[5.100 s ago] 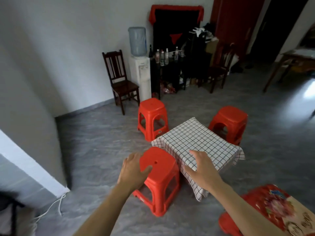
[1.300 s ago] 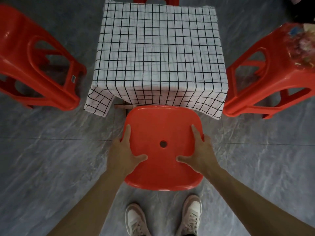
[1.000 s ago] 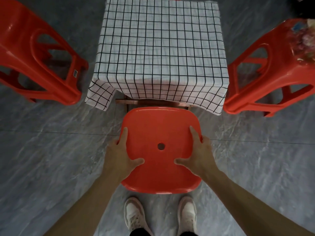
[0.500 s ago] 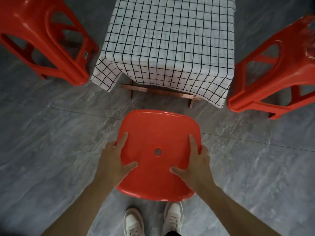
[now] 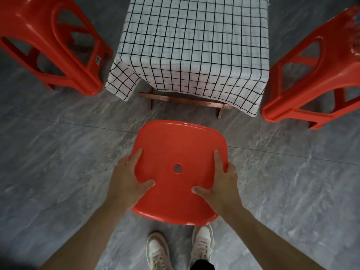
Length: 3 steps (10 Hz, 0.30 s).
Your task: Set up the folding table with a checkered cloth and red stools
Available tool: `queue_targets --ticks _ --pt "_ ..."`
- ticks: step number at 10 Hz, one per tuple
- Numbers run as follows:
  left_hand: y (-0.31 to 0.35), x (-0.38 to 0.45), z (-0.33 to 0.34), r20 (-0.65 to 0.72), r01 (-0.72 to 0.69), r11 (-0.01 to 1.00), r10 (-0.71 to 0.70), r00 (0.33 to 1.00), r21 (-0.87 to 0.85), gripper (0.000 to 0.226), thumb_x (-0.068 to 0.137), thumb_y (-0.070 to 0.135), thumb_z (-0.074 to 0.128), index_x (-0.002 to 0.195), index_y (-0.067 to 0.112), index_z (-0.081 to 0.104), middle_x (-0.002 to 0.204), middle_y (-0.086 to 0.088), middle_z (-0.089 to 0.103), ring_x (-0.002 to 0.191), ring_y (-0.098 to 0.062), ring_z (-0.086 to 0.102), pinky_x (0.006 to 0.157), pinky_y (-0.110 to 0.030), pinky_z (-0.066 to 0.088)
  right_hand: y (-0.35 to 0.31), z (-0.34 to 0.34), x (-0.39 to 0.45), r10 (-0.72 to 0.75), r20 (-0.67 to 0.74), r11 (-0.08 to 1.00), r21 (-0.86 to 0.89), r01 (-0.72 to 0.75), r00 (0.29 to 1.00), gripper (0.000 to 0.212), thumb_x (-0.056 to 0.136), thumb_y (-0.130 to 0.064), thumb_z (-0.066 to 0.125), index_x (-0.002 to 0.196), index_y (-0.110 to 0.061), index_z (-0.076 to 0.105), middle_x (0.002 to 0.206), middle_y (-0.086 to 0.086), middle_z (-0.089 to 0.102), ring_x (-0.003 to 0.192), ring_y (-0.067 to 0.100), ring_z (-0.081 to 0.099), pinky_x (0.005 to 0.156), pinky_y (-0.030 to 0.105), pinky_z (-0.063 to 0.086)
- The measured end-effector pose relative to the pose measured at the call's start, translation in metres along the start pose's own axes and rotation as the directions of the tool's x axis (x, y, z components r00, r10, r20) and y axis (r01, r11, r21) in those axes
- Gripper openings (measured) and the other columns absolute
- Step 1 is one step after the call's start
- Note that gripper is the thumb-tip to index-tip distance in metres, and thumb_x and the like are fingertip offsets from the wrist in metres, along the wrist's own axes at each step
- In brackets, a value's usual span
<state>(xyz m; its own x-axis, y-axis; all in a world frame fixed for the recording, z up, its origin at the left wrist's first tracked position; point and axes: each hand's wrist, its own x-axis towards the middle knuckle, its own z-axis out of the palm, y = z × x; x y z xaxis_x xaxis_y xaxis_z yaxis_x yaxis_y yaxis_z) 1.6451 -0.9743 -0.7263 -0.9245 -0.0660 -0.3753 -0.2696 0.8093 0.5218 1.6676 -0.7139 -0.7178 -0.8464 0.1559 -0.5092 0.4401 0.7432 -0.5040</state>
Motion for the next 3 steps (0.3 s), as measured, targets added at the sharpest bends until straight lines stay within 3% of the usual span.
queue_targets --ticks 3 --pt "0.0054 -0.0123 0.0086 -0.015 -0.021 0.999 0.021 1.000 -0.036 0.093 0.072 0.039 0.080 0.150 0.031 0.030 0.141 -0.007 0.042 0.127 -0.021 0.042 0.107 -0.036 0.037 0.0040 -0.0077 -0.0044 0.016 -0.004 1.000 -0.013 -0.016 1.000 0.126 0.066 -0.044 0.086 0.154 -0.037 -0.005 0.156 0.007 0.001 0.140 0.032 0.021 0.110 0.048 0.034"
